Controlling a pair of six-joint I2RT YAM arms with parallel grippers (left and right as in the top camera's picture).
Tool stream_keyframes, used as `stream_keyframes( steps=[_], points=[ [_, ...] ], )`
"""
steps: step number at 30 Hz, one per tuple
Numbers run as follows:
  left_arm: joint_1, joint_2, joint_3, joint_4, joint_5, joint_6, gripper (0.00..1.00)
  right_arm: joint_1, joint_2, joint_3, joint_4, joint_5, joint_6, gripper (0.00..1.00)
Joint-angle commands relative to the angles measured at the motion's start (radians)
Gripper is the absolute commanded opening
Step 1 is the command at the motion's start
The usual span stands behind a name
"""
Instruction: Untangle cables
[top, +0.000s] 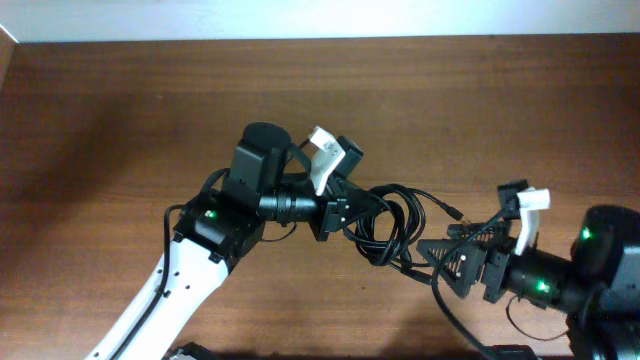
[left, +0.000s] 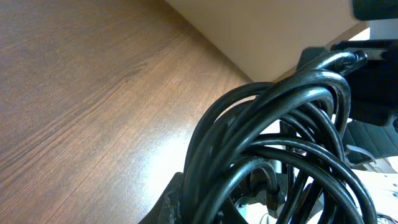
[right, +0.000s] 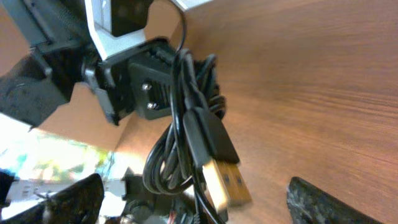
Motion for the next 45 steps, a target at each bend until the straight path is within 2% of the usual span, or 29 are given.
stream_keyframes(
  steps=[1, 2, 10, 12, 20, 23, 30, 36, 45],
  points=[
    [0.002, -0.023, 0.019, 0.02, 0.044, 0.005, 0.0, -0.005, 0.036, 0.023, 0.002, -0.112, 0.0, 0.73],
    [0.0, -0.023, 0.019, 0.021, 0.044, -0.001, 0.0, -0.005, 0.045, 0.023, 0.001, -0.123, 0.0, 0.68],
    [-0.055, -0.023, 0.019, 0.049, 0.043, -0.021, 0.0, -0.005, 0.047, 0.023, 0.003, -0.13, 0.0, 0.67],
    [-0.08, -0.023, 0.019, 0.075, 0.04, -0.021, 0.0, -0.005, 0.047, 0.023, 0.003, -0.13, 0.0, 0.64],
    [-0.096, -0.023, 0.019, 0.089, -0.017, -0.022, 0.0, -0.005, 0.047, 0.023, -0.004, -0.13, 0.0, 0.15],
    [-0.096, -0.023, 0.019, 0.091, -0.016, -0.022, 0.0, -0.005, 0.047, 0.023, -0.006, -0.129, 0.0, 0.04],
    [-0.096, -0.023, 0.019, 0.09, -0.008, -0.074, 0.0, -0.005, 0.047, 0.023, -0.023, -0.081, -0.003, 0.04],
    [-0.096, -0.023, 0.018, 0.084, 0.048, -0.074, 0.0, -0.005, 0.047, 0.023, -0.137, 0.171, -0.003, 0.04],
    [-0.096, -0.023, 0.018, 0.084, 0.186, -0.073, 0.0, -0.005, 0.047, 0.023, -0.225, 0.373, -0.003, 0.04]
  ],
)
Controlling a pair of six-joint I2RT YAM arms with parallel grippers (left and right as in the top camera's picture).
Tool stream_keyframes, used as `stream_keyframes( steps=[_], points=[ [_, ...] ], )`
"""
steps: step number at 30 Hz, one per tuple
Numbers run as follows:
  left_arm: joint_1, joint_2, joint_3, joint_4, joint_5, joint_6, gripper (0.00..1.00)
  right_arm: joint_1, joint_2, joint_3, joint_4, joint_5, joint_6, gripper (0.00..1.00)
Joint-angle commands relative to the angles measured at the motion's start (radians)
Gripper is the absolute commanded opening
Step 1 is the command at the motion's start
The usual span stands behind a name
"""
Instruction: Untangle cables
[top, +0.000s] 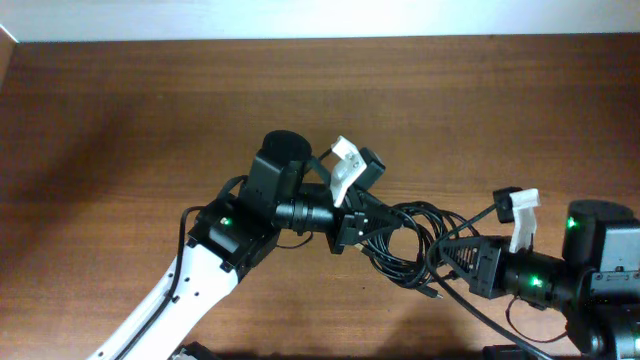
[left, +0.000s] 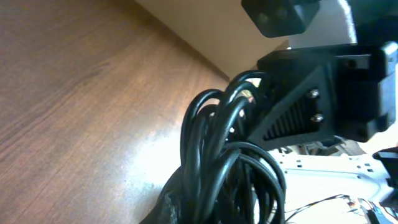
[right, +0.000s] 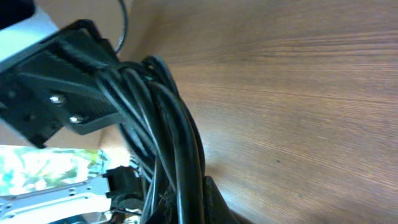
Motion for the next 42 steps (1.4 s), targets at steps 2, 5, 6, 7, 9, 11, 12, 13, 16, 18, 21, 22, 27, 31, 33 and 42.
stream_keyframes(
  steps=[2, 5, 6, 7, 9, 11, 12, 13, 16, 18, 21, 22, 27, 31, 33, 42],
  points=[
    [0.0, -0.023, 0.018, 0.014, 0.162, -0.013, 0.0, -0.006, 0.0, 0.0, -0.05, 0.257, 0.002, 0.04],
    [0.0, -0.023, 0.018, 0.014, 0.187, -0.012, 0.0, -0.006, 0.0, 0.0, -0.061, 0.315, 0.003, 0.04],
    [0.0, -0.023, 0.018, 0.014, 0.192, -0.013, 0.0, -0.006, 0.0, 0.0, -0.064, 0.331, 0.003, 0.04],
    [0.0, -0.023, 0.018, 0.014, 0.2, -0.012, 0.0, -0.006, 0.0, 0.0, -0.069, 0.356, 0.003, 0.04],
    [0.001, -0.023, 0.018, 0.014, 0.211, -0.012, 0.0, -0.006, 0.0, 0.0, -0.077, 0.407, 0.003, 0.04],
    [0.0, -0.023, 0.018, 0.014, 0.214, -0.012, 0.0, -0.006, 0.0, 0.0, -0.083, 0.464, 0.003, 0.04],
    [0.0, -0.023, 0.018, 0.014, 0.214, -0.012, 0.0, -0.006, 0.0, 0.0, -0.084, 0.489, 0.003, 0.04],
    [0.0, -0.023, 0.018, 0.014, 0.213, -0.012, 0.0, -0.006, 0.0, 0.0, -0.084, 0.522, 0.003, 0.04],
    [0.0, -0.023, 0.018, 0.014, 0.213, -0.012, 0.0, -0.006, 0.0, 0.0, -0.083, 0.568, 0.003, 0.04],
    [0.0, -0.023, 0.018, 0.014, 0.213, -0.012, 0.0, -0.006, 0.0, 0.0, -0.083, 0.6, 0.003, 0.04],
    [0.0, -0.023, 0.018, 0.013, 0.213, -0.012, 0.0, -0.006, 0.0, 0.0, -0.08, 0.615, 0.003, 0.04],
    [0.001, -0.023, 0.018, 0.013, 0.212, -0.012, 0.0, -0.006, 0.0, 0.0, -0.078, 0.615, 0.003, 0.04],
    [0.0, -0.023, 0.018, -0.012, 0.213, -0.003, 0.0, -0.006, 0.0, 0.035, -0.068, 0.615, 0.003, 0.04],
    [0.0, -0.023, 0.017, -0.046, 0.213, 0.003, 0.0, -0.006, 0.0, 0.105, -0.047, 0.635, 0.002, 0.09],
    [0.0, -0.023, 0.017, -0.046, 0.213, 0.003, 0.0, -0.006, 0.0, 0.148, -0.027, 0.641, 0.002, 0.15],
    [-0.04, -0.023, 0.017, -0.045, 0.151, 0.003, 0.0, -0.006, 0.0, 0.234, -0.02, 0.465, 0.002, 0.47]
  ],
)
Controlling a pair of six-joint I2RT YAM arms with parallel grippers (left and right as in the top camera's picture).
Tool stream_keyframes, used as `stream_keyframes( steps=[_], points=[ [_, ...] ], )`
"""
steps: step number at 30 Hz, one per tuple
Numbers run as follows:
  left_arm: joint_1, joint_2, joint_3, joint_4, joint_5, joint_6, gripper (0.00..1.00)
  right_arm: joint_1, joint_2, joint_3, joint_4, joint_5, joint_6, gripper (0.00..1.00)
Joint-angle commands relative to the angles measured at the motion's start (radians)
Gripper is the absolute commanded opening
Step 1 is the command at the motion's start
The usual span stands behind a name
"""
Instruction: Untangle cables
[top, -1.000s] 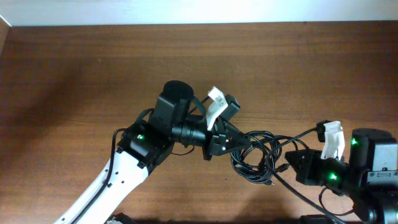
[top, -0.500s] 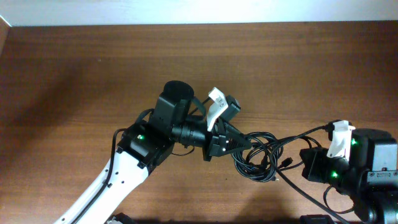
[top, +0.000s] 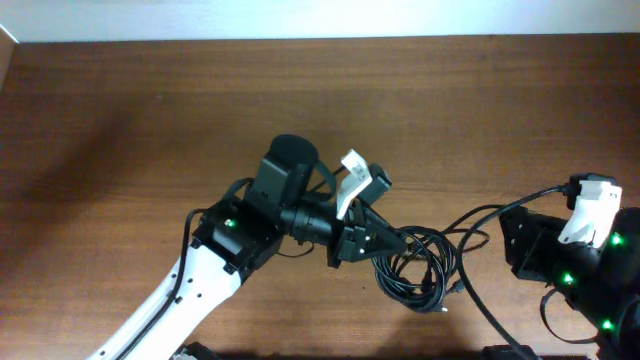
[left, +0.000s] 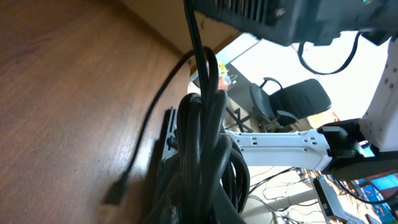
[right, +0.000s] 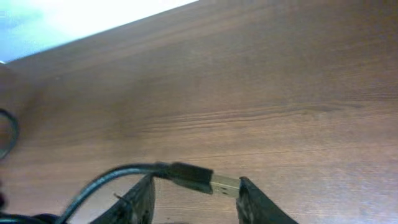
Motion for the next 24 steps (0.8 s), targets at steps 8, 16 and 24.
stream_keyframes(
  steps=[8, 16, 24],
  points=[
    [-0.011, -0.029, 0.017, 0.003, -0.056, 0.016, 0.0, -0.007, 0.002, 0.025, -0.12, -0.194, 0.004, 0.48],
    [-0.011, -0.029, 0.017, 0.004, -0.136, 0.004, 0.0, -0.007, 0.002, 0.025, -0.198, -0.316, -0.108, 0.48],
    [-0.011, -0.029, 0.017, 0.075, -0.139, -0.074, 0.0, -0.007, 0.002, 0.025, -0.215, -0.401, -0.212, 0.48]
  ],
)
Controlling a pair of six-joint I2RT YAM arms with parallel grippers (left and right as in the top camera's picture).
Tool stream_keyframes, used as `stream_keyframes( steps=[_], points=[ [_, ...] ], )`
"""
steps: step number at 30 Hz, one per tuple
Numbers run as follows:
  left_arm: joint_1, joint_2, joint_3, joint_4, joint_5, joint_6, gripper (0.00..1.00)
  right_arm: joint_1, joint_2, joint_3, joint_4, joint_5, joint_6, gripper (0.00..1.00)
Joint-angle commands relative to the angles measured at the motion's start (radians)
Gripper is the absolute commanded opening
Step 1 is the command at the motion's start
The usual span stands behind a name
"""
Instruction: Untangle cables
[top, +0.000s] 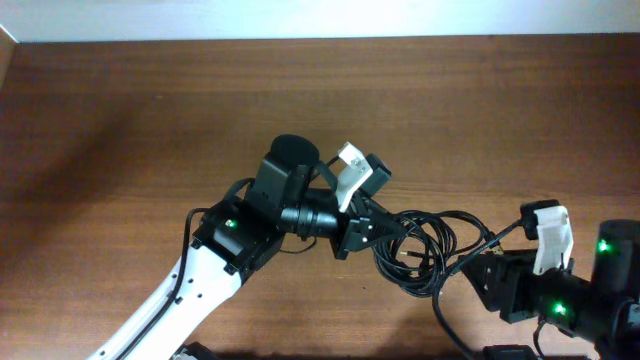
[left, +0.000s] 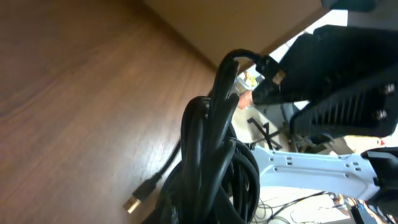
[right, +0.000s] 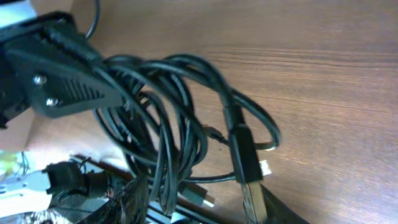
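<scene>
A knot of black cables (top: 420, 252) hangs from my left gripper (top: 365, 232), which is shut on it over the table's middle. In the left wrist view the bundle (left: 214, 155) fills the jaws, and a loose USB plug (left: 142, 196) lies on the wood beside it. One strand loops from the knot to my right gripper (top: 487, 281) at the lower right. In the right wrist view that strand's USB plug (right: 247, 163) lies between the wide-apart fingers (right: 281, 210), its metal end against the right one. The right gripper (right: 205, 205) looks open.
Brown wooden table (top: 120, 120) with a pale wall along its far edge. The white left arm (top: 190, 290) crosses the lower left. The right arm's black body (top: 600, 300) fills the lower right corner.
My right gripper has come from the table's right edge to a spot lower and nearer the knot. The strand that was stretched out now hangs in a slack loop. Its fingers stand wider apart.
My left gripper held the knot mid-table throughout. The right gripper first stood open near it with a USB plug before it. Then its fingers were in the bundle. Later it was at the right edge with one strand drawn out, and now it is back near the knot.
</scene>
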Motion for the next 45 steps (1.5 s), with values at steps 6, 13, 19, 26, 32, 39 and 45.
stream_keyframes(
  steps=[6, 13, 19, 26, 32, 39, 45],
  points=[
    [-0.006, -0.028, 0.017, 0.203, 0.212, -0.014, 0.0, -0.006, 0.003, 0.017, 0.008, -0.043, -0.066, 0.48],
    [-0.006, -0.028, 0.017, 0.247, 0.248, -0.014, 0.0, -0.006, 0.003, 0.017, 0.01, -0.044, -0.066, 0.49],
    [-0.031, -0.028, 0.017, 0.259, 0.297, -0.014, 0.0, -0.006, 0.003, 0.017, 0.027, -0.043, -0.066, 0.49],
    [-0.116, -0.028, 0.017, 0.33, 0.298, -0.014, 0.0, -0.006, 0.003, 0.017, 0.043, 0.029, -0.066, 0.49],
    [-0.124, -0.028, 0.017, 0.333, 0.32, -0.014, 0.0, -0.006, 0.003, 0.017, 0.041, 0.183, -0.063, 0.49],
    [-0.121, -0.028, 0.018, 0.333, 0.354, -0.014, 0.0, -0.006, 0.003, 0.017, 0.023, 0.484, -0.054, 0.49],
    [-0.09, -0.028, 0.018, 0.333, 0.385, -0.014, 0.0, -0.006, 0.003, 0.017, -0.004, 0.736, -0.001, 0.5]
  ],
)
